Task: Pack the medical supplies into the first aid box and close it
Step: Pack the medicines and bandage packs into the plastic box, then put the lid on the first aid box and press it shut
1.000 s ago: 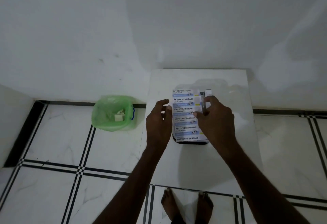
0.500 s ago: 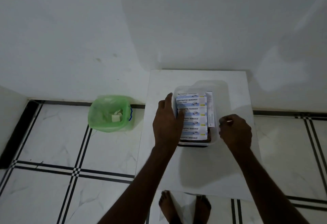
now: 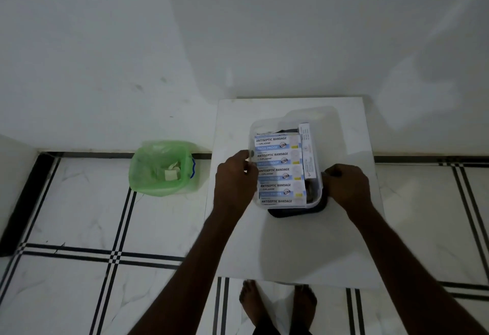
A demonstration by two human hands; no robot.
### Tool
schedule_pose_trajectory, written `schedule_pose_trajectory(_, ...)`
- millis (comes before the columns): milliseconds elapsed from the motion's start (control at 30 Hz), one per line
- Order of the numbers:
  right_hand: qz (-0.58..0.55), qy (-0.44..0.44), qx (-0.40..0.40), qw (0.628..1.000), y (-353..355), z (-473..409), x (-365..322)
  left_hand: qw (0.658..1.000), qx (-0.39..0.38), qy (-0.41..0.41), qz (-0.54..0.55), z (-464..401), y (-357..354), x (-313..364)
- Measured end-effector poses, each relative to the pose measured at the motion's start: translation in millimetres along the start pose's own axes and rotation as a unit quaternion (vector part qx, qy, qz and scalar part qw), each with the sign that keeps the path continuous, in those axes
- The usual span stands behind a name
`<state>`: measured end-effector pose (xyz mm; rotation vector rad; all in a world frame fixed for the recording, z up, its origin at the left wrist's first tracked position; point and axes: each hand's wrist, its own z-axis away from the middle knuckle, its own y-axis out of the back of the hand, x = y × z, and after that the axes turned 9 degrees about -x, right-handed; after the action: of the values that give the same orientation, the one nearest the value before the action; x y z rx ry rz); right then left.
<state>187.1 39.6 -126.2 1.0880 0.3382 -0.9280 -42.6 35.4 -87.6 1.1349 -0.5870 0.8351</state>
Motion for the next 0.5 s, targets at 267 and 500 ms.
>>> schedule_pose_trajectory(267, -0.124, 0.066, 0.082, 0.987, 91.7, 46.5, -27.1, 1.000, 0.008, -0.012, -0.025, 0.4, -4.5, 2.6)
schedule_pose_trajectory(500, -0.020, 0.225, 0.138, 0.964, 22.9, 75.4, -71.8, 0.996, -0.024, 0.016, 0.089, 2.5, -8.4, -7.3)
